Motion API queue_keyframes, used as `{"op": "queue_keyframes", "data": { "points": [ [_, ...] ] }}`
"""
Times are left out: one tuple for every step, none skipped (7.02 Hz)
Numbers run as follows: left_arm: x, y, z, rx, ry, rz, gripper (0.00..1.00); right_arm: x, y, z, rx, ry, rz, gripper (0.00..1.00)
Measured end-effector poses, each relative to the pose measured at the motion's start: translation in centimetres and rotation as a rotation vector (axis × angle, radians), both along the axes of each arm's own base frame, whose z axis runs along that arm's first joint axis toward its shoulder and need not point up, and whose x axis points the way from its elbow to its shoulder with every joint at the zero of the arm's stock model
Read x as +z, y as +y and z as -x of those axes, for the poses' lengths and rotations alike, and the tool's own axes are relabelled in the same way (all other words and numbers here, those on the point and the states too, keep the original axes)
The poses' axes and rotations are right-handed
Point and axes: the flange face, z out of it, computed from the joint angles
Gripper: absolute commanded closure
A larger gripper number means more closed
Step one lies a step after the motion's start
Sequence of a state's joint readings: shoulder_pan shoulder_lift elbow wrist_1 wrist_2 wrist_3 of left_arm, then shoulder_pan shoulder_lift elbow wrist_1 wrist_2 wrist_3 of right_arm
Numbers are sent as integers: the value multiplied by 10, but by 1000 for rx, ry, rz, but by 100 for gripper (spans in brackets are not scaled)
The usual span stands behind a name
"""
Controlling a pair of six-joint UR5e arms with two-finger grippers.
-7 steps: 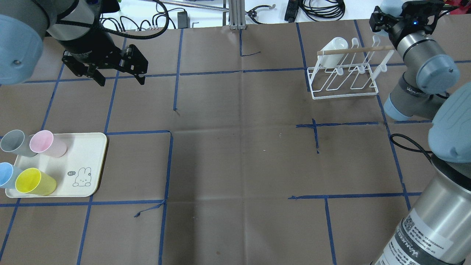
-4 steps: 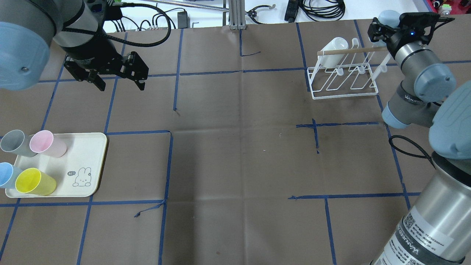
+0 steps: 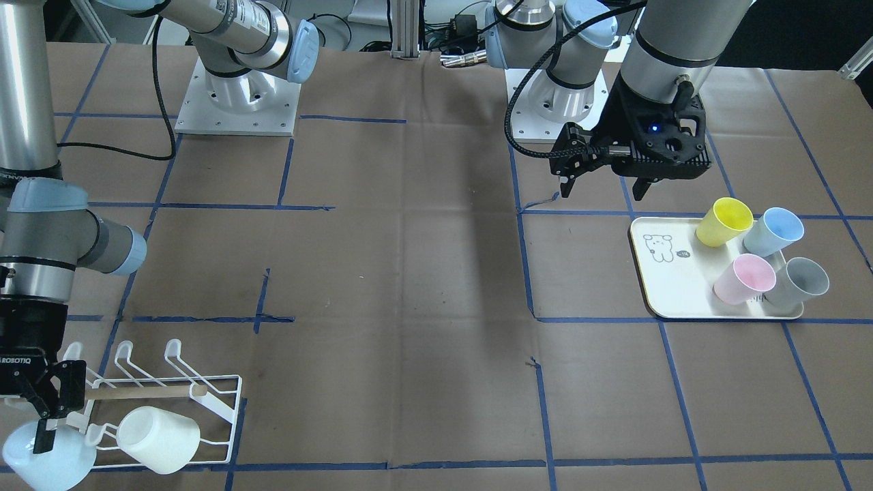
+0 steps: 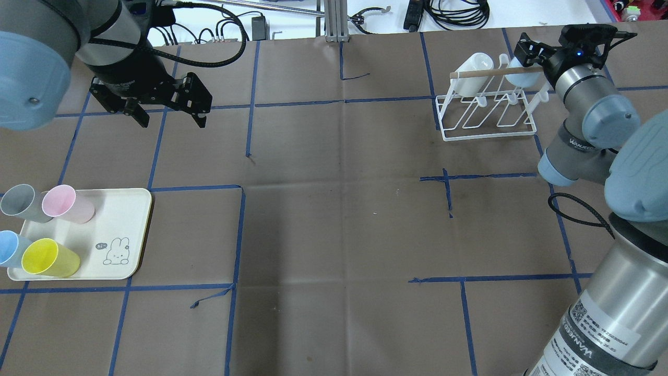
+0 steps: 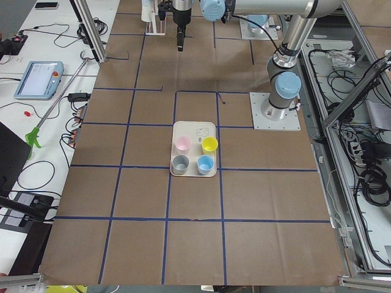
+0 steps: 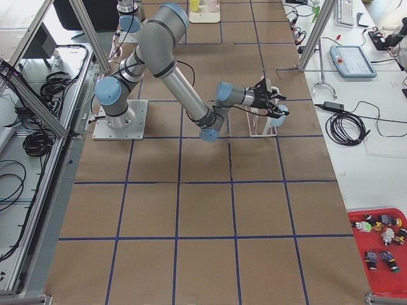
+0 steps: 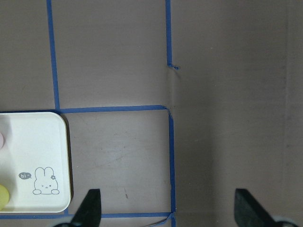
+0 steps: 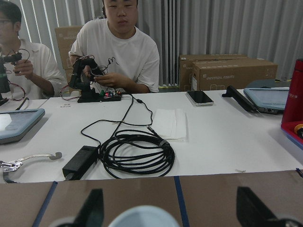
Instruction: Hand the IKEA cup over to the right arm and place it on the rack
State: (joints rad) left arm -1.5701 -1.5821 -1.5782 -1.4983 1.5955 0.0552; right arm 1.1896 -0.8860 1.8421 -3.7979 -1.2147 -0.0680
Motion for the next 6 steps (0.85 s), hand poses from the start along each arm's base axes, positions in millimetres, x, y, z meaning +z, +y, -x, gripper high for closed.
{"op": "queue_keyframes", "data": {
  "points": [
    [1, 1, 6, -9, -2, 2, 1, -1, 0, 0, 0, -4, -6, 0],
    [1, 0, 8, -14, -3, 2, 0, 1, 1, -1, 0, -3, -5, 1],
    [2, -1, 7, -17, -3, 5, 1, 8, 2, -1, -1, 4, 4, 1],
    [3, -1, 7, -20, -4, 8, 1, 18, 2, -2, -1, 13, 19, 1],
    [4, -1, 6, -21, -5, 9, 1, 32, 3, -3, 0, 20, 27, 0],
    [4, -1, 5, -21, -5, 9, 1, 48, 3, -3, 1, 18, 13, 0]
  ]
}}
